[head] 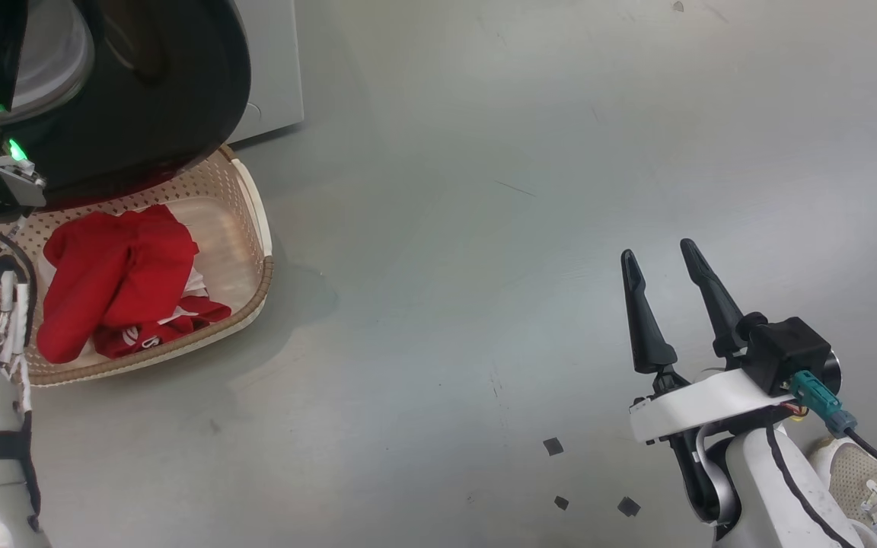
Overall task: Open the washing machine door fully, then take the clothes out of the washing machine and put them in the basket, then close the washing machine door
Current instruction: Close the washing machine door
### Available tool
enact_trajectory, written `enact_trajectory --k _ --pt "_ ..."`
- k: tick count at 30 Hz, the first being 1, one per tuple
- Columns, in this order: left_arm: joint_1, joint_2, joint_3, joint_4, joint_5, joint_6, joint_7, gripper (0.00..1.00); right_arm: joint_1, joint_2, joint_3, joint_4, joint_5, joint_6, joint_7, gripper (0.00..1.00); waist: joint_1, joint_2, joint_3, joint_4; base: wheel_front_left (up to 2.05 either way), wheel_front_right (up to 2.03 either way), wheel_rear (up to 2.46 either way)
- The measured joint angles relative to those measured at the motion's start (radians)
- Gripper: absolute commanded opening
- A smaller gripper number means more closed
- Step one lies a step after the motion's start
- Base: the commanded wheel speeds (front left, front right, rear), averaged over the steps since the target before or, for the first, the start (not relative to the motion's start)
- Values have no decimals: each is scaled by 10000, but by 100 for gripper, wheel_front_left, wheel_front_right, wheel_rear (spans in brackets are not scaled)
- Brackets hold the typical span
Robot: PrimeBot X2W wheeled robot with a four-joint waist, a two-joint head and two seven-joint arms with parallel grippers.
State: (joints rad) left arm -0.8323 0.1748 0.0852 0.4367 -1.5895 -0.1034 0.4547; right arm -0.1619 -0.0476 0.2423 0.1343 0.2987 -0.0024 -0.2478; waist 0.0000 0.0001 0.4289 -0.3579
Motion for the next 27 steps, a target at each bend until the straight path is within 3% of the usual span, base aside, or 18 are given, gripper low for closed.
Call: enact_trajectory --k 9,15,26,27 --pt "108 -142 -242 251 -27 -134 209 0 7 17 -215 -8 -2 -92 0 100 0 0 -179 231 0 0 0" --pt "1172 -337 -178 134 -211 -169 284 0 32 19 -355 -23 -23 -94 0 100 0 0 -343 575 0 0 0" --pt "3202 -1047 502 -1944 -696 -169 -2 0 95 -150 -583 -13 -232 -92 -13 100 0 0 -675 1438 0 0 0" --pt "3441 -1091 579 -2096 -746 -169 -79 22 110 -167 -604 -6 -291 -92 -13 100 0 0 -717 1525 0 0 0"
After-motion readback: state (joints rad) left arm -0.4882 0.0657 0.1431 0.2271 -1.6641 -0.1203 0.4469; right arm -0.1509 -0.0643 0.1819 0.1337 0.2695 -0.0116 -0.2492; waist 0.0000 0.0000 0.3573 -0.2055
